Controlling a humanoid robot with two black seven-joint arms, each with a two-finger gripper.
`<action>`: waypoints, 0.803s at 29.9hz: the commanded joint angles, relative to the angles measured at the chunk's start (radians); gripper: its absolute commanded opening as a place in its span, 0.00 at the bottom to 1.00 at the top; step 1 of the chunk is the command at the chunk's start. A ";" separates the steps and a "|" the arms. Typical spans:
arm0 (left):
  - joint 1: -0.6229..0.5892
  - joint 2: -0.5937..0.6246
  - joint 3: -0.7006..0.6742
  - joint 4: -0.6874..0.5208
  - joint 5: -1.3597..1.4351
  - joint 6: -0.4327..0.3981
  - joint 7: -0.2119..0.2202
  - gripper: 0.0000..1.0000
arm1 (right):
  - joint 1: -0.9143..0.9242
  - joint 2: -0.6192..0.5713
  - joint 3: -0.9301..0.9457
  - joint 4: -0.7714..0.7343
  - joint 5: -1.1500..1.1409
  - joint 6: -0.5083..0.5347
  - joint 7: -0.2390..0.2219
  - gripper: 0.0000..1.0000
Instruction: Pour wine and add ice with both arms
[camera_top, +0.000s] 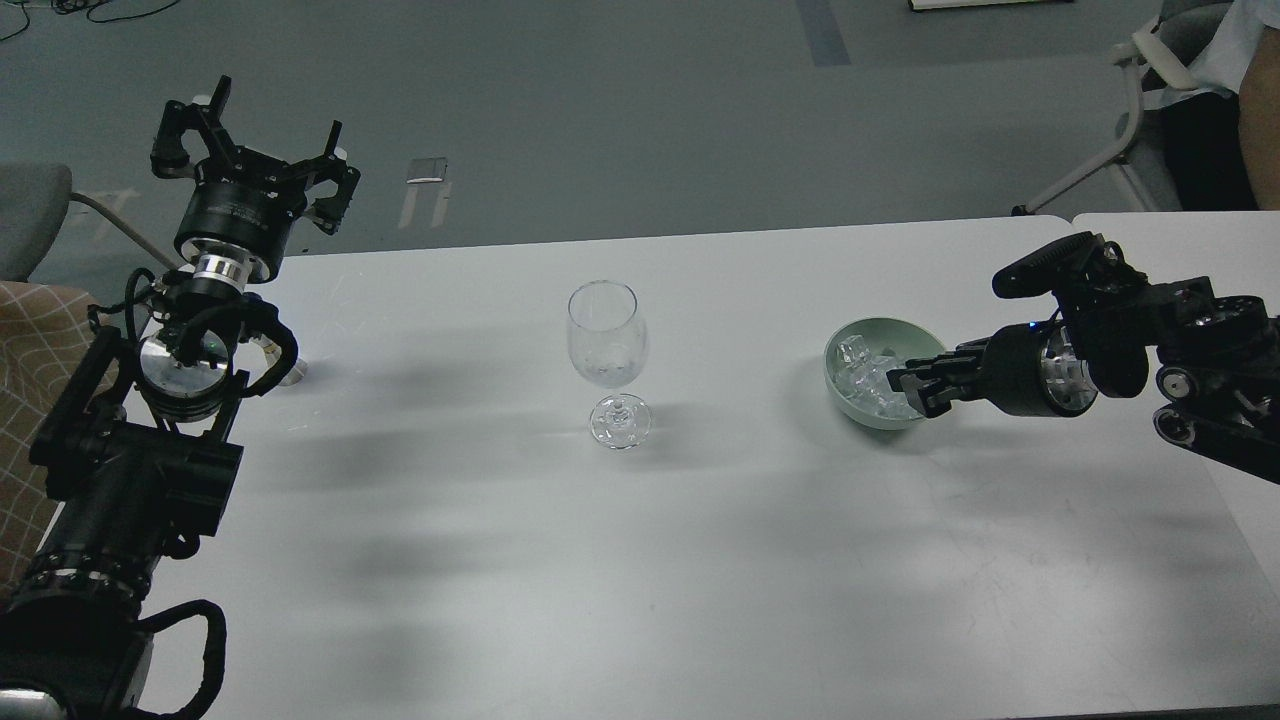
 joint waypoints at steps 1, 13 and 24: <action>0.001 0.000 -0.001 -0.003 -0.001 0.000 -0.001 0.98 | -0.009 0.005 0.001 -0.006 -0.012 -0.009 0.000 0.27; 0.000 -0.006 -0.003 -0.004 -0.001 0.000 -0.001 0.98 | -0.022 0.011 0.001 -0.012 -0.015 -0.025 -0.002 0.26; 0.001 -0.005 -0.012 -0.026 -0.001 0.003 0.000 0.98 | -0.025 0.022 0.001 -0.040 -0.014 -0.055 -0.026 0.27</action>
